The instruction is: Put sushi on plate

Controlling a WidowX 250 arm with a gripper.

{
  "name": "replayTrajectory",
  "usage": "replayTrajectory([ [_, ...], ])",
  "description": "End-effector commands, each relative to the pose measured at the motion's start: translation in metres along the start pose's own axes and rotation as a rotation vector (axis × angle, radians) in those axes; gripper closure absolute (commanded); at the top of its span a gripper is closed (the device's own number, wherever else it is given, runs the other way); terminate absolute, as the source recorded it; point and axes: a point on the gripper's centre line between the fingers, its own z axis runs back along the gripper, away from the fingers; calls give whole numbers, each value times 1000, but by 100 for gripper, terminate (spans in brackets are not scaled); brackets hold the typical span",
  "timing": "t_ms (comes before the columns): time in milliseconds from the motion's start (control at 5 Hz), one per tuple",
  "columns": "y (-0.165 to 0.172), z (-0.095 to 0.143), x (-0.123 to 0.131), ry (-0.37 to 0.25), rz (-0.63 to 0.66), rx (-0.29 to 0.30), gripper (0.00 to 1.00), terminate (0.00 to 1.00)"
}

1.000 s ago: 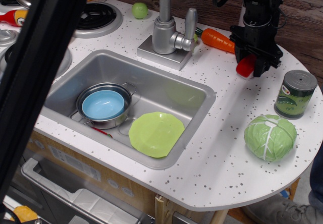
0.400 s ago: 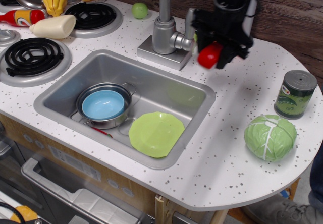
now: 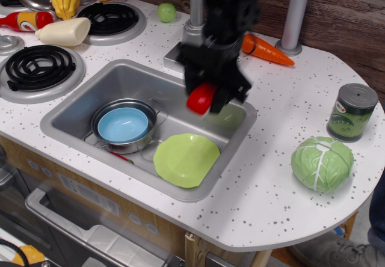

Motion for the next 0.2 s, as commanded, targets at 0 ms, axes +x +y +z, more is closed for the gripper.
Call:
replayTrajectory([
  [0,16,-12,-11,-78,33,-40,100,100],
])
